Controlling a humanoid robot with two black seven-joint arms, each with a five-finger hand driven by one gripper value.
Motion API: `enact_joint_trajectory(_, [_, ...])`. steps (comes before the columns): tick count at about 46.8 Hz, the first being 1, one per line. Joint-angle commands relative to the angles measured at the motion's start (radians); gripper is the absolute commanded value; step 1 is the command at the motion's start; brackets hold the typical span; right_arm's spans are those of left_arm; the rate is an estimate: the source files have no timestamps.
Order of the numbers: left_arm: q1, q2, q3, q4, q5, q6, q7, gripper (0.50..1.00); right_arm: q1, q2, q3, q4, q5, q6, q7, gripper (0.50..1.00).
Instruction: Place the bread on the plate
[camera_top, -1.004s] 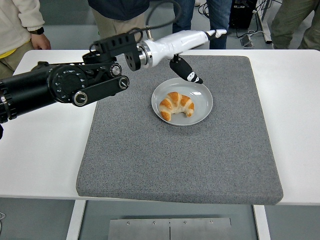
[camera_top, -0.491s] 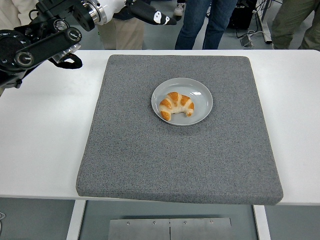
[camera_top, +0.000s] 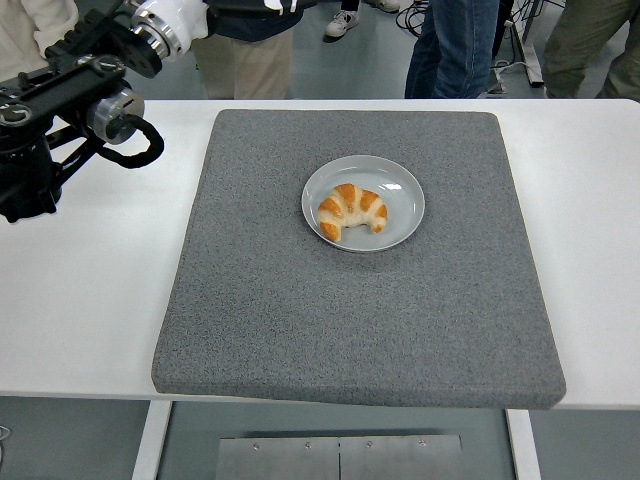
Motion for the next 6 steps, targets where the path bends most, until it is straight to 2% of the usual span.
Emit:
enact_joint_trajectory(1, [0.058, -0.036, -0.067, 0.031, -0.004, 0.000, 0.001, 0.969, 0.000, 0.000, 0.000, 0.000, 0.000, -0.001, 0.000, 1.000])
enact_joint_trajectory(6, [0.119, -0.061, -0.128, 0.060, -0.005, -0.004, 0.001, 0.969, 0.000, 0.000, 0.000, 0.000, 0.000, 0.000, 0.000, 1.000])
